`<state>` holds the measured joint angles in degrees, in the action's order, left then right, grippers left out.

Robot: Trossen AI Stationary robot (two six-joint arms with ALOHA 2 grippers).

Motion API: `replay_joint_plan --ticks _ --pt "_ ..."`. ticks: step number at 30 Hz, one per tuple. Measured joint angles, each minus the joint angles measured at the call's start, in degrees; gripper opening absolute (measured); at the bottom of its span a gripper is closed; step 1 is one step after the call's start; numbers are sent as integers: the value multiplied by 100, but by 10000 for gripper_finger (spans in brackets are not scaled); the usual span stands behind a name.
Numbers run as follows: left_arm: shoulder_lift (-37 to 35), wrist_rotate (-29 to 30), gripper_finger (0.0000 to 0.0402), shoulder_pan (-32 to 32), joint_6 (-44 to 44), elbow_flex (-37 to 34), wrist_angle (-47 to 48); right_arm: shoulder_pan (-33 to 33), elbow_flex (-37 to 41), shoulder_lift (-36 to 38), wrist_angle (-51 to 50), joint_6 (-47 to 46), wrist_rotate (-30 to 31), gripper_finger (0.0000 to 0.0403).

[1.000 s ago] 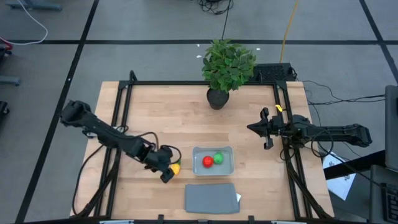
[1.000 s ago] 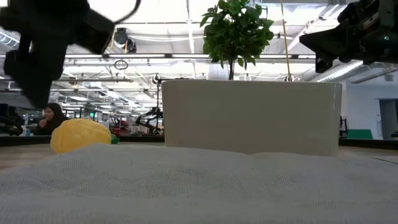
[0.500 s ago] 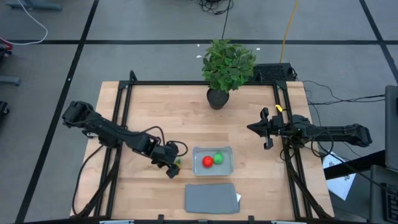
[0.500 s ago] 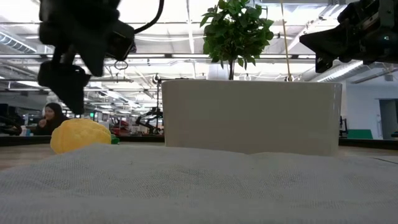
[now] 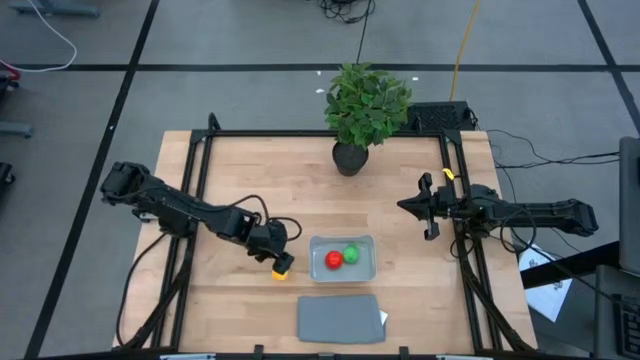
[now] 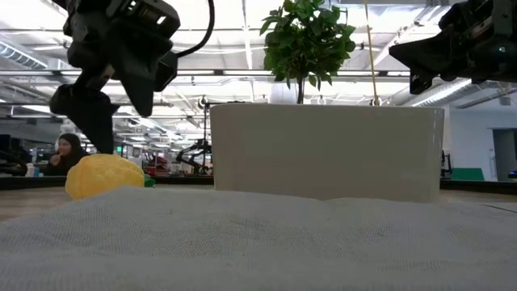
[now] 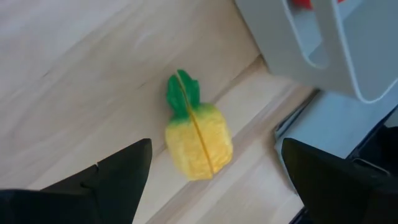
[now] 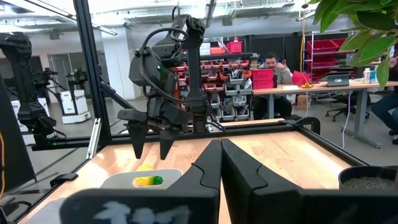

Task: Pick and placing Produce into tupperware
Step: Put the pineapple into the gray bin

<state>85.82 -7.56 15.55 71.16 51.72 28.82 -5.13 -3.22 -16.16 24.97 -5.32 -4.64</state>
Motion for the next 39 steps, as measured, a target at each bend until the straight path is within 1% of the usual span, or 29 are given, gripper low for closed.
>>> replay_joint_plan --ticks 9,19,21,27,35,39 --pt "14 -27 365 38 140 0 100 0 0 2 0 0 0 0" --pt "337 -45 365 156 228 -2 -145 -2 0 2 2 0 2 0" --pt "422 -115 365 154 245 2 -279 -1 0 1 0 0 2 0" --pt "675 -204 365 181 270 -2 -292 -2 0 2 1 0 2 0" --pt "869 -315 365 179 298 -2 -555 -2 0 2 2 1 3 0" --pt "952 -316 365 184 337 -2 -541 0 0 0 0 2 4 0"
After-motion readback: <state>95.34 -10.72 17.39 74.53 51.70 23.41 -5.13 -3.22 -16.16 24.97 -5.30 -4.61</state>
